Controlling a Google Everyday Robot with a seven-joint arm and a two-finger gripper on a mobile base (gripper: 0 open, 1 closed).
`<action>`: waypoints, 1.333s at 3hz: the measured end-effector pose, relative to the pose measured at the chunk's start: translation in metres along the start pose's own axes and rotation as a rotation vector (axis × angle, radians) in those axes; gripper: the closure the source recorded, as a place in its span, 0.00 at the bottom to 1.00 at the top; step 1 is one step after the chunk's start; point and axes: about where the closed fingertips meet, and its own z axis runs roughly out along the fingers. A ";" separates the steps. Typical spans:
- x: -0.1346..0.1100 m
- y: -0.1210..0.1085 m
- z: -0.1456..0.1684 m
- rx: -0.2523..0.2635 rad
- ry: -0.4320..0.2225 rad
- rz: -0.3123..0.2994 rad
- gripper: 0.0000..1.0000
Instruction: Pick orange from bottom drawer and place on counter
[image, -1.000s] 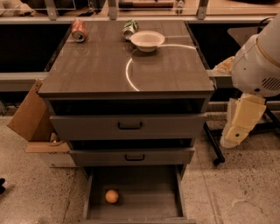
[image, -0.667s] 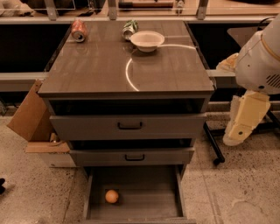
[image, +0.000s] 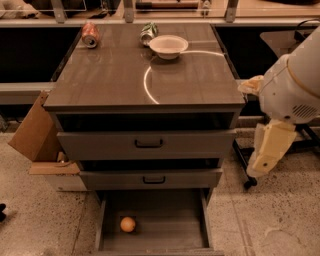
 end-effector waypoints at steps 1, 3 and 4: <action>0.000 0.014 0.046 -0.014 -0.058 -0.047 0.00; 0.004 0.015 0.076 -0.022 -0.112 -0.062 0.00; 0.006 0.019 0.120 -0.042 -0.202 -0.074 0.00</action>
Offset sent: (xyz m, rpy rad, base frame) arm -0.0021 0.0120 -0.0401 0.0429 -0.0013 0.0514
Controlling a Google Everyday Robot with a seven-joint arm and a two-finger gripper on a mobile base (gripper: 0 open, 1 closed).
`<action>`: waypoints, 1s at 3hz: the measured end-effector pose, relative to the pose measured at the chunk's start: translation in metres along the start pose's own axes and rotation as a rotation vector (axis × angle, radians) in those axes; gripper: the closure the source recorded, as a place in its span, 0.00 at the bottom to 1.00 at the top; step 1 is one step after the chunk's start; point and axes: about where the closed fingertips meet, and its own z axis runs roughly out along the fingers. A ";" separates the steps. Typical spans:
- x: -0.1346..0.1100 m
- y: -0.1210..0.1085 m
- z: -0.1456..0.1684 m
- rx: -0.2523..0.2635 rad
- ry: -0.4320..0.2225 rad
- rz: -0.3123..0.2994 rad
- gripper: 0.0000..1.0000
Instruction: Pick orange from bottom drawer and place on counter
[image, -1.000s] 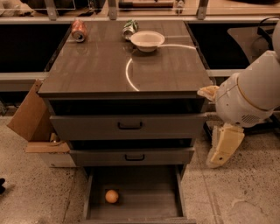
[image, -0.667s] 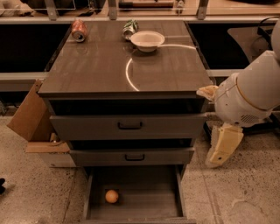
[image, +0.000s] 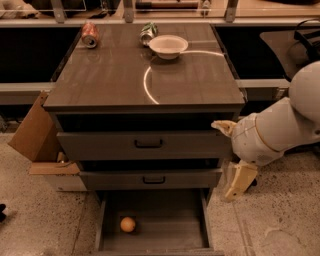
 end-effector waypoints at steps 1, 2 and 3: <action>0.005 0.007 0.040 -0.026 -0.092 0.000 0.00; 0.007 0.024 0.086 -0.077 -0.192 0.042 0.00; 0.007 0.024 0.086 -0.077 -0.192 0.042 0.00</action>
Offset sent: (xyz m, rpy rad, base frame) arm -0.0136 0.0523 -0.1281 0.3077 0.1376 0.0396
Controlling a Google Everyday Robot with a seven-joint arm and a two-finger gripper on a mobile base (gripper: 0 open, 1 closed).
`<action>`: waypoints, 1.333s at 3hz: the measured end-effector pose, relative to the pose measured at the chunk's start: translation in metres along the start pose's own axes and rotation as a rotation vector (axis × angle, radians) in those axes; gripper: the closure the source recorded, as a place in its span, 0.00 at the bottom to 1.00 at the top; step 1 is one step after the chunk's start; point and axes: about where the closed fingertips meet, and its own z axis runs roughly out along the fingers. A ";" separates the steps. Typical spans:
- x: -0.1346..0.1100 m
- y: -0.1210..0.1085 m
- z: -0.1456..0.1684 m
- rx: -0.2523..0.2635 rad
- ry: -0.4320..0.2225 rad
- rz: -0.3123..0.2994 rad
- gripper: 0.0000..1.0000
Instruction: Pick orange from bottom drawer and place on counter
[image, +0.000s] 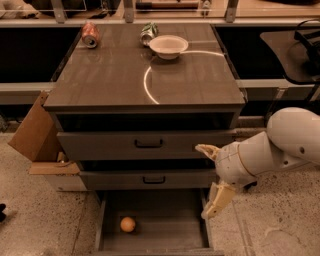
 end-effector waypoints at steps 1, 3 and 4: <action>0.013 0.004 0.033 -0.040 -0.022 -0.010 0.00; 0.047 0.016 0.130 -0.116 -0.074 0.010 0.00; 0.048 0.016 0.132 -0.115 -0.075 0.013 0.00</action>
Offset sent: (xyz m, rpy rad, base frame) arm 0.0055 0.0399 -0.1349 0.1002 0.0964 0.0812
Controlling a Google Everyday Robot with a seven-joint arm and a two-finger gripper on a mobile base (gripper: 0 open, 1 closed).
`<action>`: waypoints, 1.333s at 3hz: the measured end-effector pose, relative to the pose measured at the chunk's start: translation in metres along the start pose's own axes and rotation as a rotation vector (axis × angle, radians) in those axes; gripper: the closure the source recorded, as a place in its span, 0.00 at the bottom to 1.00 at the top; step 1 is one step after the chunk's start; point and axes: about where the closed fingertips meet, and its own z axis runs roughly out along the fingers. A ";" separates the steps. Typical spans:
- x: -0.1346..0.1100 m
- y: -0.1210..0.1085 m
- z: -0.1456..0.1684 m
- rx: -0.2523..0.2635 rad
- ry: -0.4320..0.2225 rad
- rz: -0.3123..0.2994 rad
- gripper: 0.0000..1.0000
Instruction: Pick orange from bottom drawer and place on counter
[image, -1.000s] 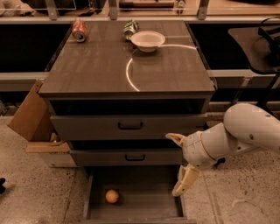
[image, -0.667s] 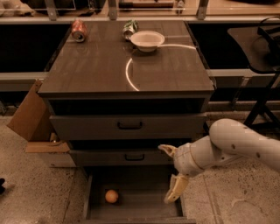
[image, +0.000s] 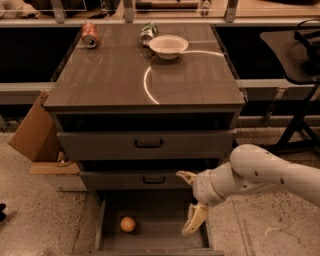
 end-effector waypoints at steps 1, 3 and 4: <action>0.019 0.000 0.027 -0.034 0.036 0.021 0.00; 0.069 -0.009 0.102 -0.041 0.053 0.031 0.00; 0.091 -0.007 0.140 -0.029 -0.005 0.056 0.00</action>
Offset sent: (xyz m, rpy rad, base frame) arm 0.0112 0.0118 -0.1132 -0.1419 0.0520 -0.0013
